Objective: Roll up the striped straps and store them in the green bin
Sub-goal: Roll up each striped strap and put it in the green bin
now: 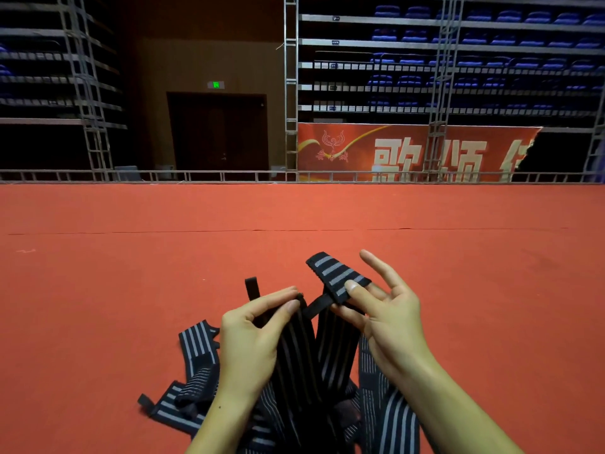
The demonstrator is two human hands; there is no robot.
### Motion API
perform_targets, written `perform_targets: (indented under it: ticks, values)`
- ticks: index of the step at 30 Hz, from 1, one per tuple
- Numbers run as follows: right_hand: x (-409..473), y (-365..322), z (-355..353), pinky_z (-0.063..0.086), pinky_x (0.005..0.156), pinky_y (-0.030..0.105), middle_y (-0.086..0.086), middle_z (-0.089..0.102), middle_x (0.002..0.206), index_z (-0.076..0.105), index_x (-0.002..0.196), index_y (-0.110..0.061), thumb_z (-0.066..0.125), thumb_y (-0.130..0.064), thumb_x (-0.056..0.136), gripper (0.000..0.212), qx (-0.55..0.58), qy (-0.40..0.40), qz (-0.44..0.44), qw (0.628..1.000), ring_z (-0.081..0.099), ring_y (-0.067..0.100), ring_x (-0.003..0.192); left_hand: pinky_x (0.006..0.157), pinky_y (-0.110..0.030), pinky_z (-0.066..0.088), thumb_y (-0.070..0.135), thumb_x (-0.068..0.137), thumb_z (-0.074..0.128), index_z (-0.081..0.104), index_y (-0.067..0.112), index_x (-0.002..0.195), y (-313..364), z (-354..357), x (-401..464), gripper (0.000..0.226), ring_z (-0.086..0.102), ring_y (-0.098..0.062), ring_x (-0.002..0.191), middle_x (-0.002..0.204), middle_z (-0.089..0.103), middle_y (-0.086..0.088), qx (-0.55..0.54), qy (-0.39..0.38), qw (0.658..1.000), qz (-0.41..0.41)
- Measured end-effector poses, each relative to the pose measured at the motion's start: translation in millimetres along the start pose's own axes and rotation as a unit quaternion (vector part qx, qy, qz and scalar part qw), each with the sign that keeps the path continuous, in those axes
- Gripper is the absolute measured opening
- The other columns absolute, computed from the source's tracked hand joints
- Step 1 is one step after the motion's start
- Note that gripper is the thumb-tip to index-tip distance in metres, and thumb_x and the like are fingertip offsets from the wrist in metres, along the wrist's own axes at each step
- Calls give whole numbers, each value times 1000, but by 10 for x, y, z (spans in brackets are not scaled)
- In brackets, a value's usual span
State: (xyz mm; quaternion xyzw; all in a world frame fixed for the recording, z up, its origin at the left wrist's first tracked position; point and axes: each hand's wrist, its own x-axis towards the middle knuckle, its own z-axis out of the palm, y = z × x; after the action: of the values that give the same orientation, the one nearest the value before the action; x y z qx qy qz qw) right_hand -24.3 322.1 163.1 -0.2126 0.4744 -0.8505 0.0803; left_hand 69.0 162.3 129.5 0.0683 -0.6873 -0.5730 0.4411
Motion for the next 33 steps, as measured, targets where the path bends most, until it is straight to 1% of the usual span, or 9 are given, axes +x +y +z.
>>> perform_targets:
  ticks: [6, 12, 15, 18, 21, 24, 28, 30, 33]
  values:
    - [-101, 51, 135, 65, 74, 30, 18, 81, 111, 59, 144, -26, 67, 8, 99, 56, 35, -25, 1, 999, 80, 31, 102, 101, -40, 60, 18, 102, 73, 86, 23, 109, 49, -19, 16, 16, 77, -6, 107, 104, 84, 12, -9, 1, 1000, -25]
    - [-141, 177, 189, 67, 81, 39, 15, 82, 108, 60, 143, -24, 67, 9, 99, 55, -8, -28, -13, 1000, 80, 33, 100, 97, -35, 61, 30, 103, 68, 86, 20, 109, 158, -38, -30, 21, 78, -8, 108, 106, 84, 8, -59, 9, 997, -48]
    - [-161, 207, 188, 65, 73, 32, 13, 82, 106, 63, 138, -22, 67, 9, 99, 50, -35, -42, -20, 998, 81, 32, 96, 90, -28, 62, 24, 92, 81, 85, 18, 109, 179, -52, -4, 19, 79, -8, 104, 103, 84, 7, -68, 26, 996, -52]
    - [-156, 259, 164, 67, 71, 35, 14, 81, 105, 65, 134, -18, 69, 9, 98, 45, -59, -63, -29, 996, 81, 32, 94, 78, -18, 61, 11, 88, 86, 84, 18, 104, 159, -59, 27, 17, 81, -8, 94, 96, 84, 7, -70, 45, 994, -67]
    - [-147, 292, 105, 68, 77, 43, 13, 80, 112, 66, 130, -18, 68, 8, 99, 40, -117, -93, -48, 988, 80, 31, 102, 81, -25, 63, 11, 89, 87, 85, 17, 101, 129, -73, 59, 15, 82, -13, 93, 94, 85, 3, -62, 59, 993, -82]
    - [-138, 304, -7, 66, 85, 39, -10, 78, 115, 66, 131, -29, 67, 6, 96, 50, -285, -103, -133, 944, 76, 14, 107, 74, -21, 62, 8, 89, 86, 85, 15, 98, 120, -86, 77, 12, 82, -14, 89, 91, 84, 0, -76, 70, 991, -89]
    - [-91, 357, -155, 60, 74, 29, -20, 68, 105, 59, 140, -41, 83, -20, 90, 59, -488, -67, -292, 820, 69, 10, 91, 84, -32, 62, 11, 88, 88, 85, 15, 99, 104, -120, 117, 12, 82, -15, 92, 92, 84, 1, -63, 80, 991, -86]
    - [-58, 367, -147, 59, 71, 31, -19, 60, 110, 57, 144, -39, 85, -28, 88, 64, -533, -55, -348, 769, 63, 8, 93, 85, -34, 61, 12, 87, 88, 85, 16, 98, 115, -120, 120, 12, 82, -14, 92, 92, 84, 1, -55, 75, 992, -82]
    - [-19, 359, -82, 60, 82, 38, -14, 62, 124, 56, 149, -37, 85, -17, 86, 72, -521, -77, -395, 752, 62, 13, 113, 87, -36, 62, 13, 88, 88, 85, 17, 99, 144, -114, 104, 12, 81, -15, 93, 93, 84, 2, -43, 55, 995, -69]
